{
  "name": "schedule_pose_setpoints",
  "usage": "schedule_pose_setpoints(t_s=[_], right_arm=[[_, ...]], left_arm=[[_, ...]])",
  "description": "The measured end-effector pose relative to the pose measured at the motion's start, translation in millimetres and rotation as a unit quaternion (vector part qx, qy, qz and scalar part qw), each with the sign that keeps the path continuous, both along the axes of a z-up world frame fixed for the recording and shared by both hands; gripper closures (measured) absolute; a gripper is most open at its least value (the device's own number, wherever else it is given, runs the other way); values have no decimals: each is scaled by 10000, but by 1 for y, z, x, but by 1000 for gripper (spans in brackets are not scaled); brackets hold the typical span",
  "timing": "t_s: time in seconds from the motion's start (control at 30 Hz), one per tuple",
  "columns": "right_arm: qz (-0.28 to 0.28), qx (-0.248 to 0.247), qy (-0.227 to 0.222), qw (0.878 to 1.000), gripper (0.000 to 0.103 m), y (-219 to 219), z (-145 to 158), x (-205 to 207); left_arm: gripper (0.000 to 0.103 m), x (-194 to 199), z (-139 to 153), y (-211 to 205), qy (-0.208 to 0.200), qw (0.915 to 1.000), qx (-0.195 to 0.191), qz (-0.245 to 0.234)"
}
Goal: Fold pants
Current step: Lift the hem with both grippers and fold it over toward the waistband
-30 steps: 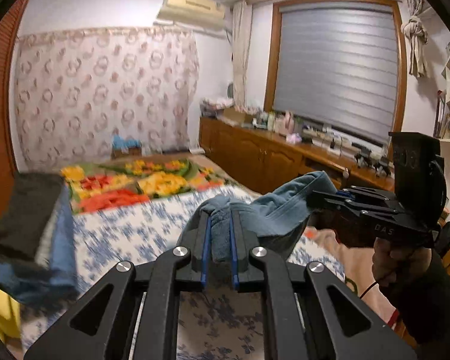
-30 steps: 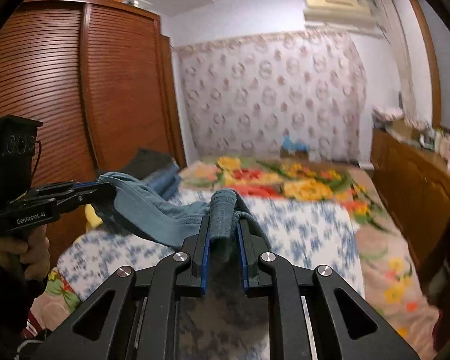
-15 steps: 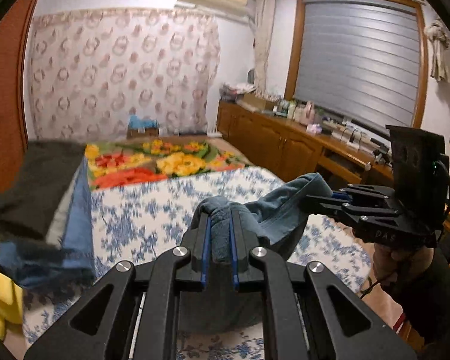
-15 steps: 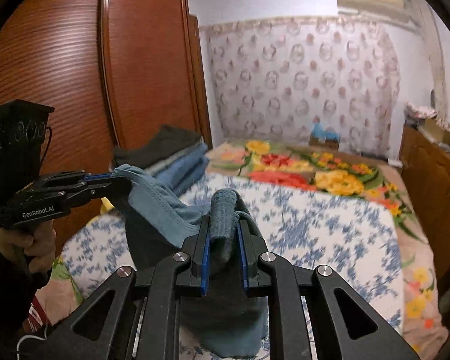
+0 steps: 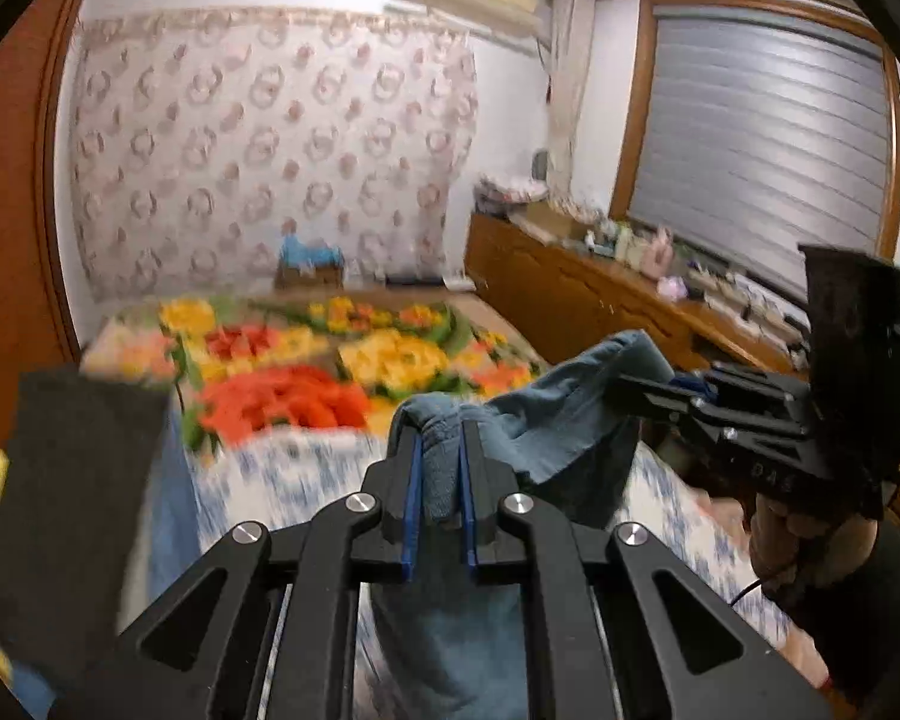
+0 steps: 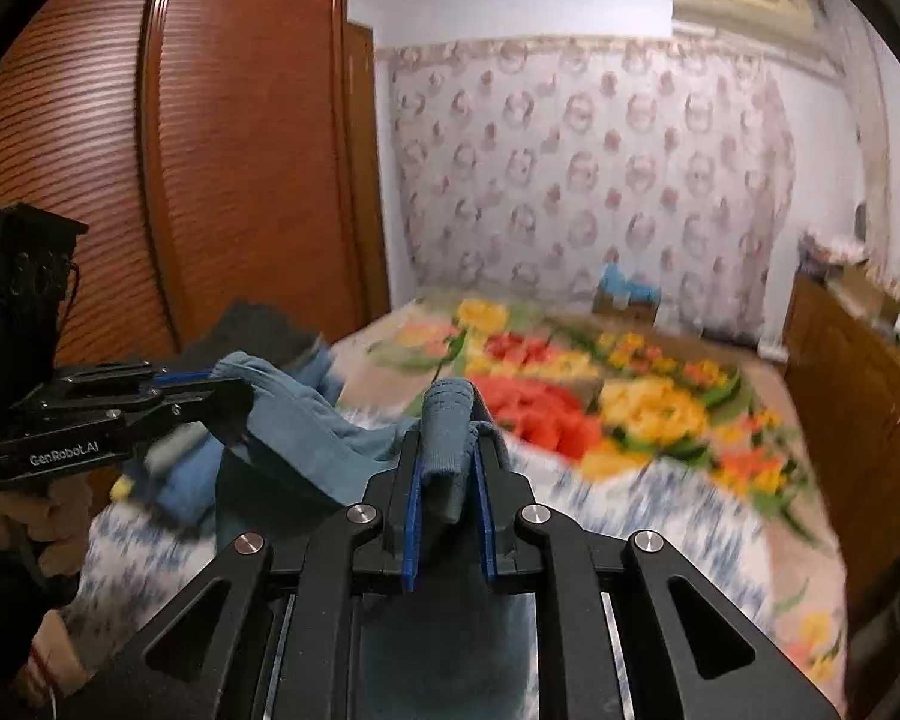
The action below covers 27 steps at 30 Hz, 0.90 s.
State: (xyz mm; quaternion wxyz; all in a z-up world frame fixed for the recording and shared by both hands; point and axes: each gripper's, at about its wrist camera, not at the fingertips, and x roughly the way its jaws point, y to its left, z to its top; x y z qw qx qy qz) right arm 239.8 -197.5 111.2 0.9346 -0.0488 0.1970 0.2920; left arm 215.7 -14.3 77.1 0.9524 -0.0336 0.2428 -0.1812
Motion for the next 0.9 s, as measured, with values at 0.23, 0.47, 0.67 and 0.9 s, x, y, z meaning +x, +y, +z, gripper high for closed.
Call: schedule_pose_setpoints(t_s=[0.23,0.47,0.67,0.9], right_arm=[[-169,134,-434,9988,88,-2,48,8],[-5,-341,315,9989,88,14,-20,-4],[162,-554,1074,9925,88,24,-61,-17],[225,-522,1389,9887,88,20,-56,-36]], left_arm=[[91,-5,43,9,-484,9981,370,123],[91,-27,-33,3,278,9969,740,-38],[91,-63,-76,-3,704,9944,767,-193],[91,-106,-87,-12,785,9933,798,-291]])
